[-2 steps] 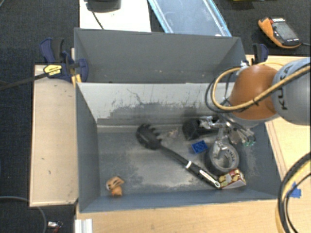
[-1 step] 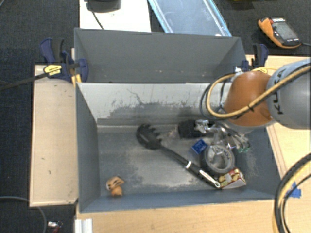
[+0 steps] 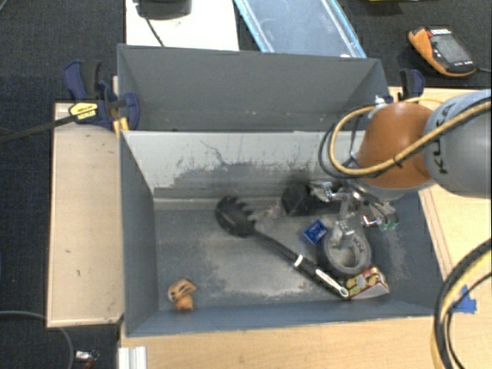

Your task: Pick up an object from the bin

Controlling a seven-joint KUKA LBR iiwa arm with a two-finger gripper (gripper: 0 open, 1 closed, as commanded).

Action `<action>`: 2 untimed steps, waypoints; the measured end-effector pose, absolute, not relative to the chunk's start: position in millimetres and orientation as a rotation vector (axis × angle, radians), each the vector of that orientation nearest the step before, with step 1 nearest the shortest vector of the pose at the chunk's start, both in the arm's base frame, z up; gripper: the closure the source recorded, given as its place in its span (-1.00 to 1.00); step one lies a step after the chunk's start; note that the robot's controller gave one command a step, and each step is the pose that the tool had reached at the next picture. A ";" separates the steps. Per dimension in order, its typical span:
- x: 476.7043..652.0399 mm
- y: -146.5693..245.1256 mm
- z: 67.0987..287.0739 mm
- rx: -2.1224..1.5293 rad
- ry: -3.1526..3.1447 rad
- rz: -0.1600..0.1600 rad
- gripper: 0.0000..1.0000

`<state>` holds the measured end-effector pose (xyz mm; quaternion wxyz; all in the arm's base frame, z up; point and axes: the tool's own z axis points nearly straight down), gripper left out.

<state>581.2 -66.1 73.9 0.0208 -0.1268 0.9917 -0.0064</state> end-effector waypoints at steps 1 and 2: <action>573.9 -42.1 73.3 -0.304 3.080 -0.027 -1.00; 564.7 -33.4 73.4 -0.284 3.079 -0.033 -1.00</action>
Offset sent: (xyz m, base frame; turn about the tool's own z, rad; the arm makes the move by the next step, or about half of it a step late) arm -0.0190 0.0375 -0.0039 0.0663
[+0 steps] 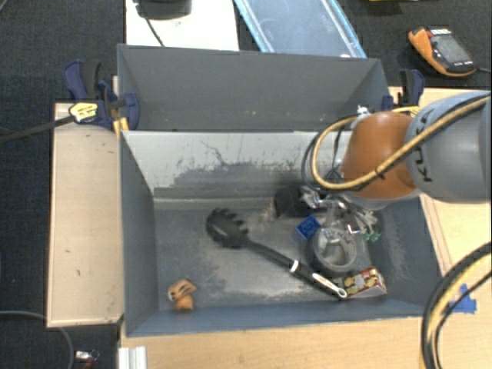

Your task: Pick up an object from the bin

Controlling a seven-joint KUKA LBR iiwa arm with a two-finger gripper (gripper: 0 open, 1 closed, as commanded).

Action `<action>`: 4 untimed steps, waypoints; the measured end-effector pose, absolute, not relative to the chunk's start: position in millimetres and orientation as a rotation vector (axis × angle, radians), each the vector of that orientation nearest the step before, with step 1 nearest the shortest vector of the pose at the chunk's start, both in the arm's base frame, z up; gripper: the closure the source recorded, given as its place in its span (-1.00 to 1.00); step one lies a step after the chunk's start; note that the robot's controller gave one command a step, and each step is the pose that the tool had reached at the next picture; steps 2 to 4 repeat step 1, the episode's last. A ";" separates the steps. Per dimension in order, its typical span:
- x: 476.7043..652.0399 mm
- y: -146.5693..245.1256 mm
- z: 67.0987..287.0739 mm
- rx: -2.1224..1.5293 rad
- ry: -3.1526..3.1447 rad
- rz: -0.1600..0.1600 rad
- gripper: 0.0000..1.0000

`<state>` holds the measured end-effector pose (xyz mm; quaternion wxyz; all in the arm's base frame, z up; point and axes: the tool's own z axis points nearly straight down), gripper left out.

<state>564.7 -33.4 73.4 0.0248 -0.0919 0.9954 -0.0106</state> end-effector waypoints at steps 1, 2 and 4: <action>580.2 -33.3 73.3 -0.219 3.095 -0.035 1.00; 580.2 -33.3 73.3 -0.219 3.095 -0.035 1.00; 580.2 -33.3 73.3 -0.219 3.095 -0.035 1.00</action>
Offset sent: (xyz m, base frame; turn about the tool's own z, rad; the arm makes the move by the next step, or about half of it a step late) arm 0.0000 0.0000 0.0000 0.0000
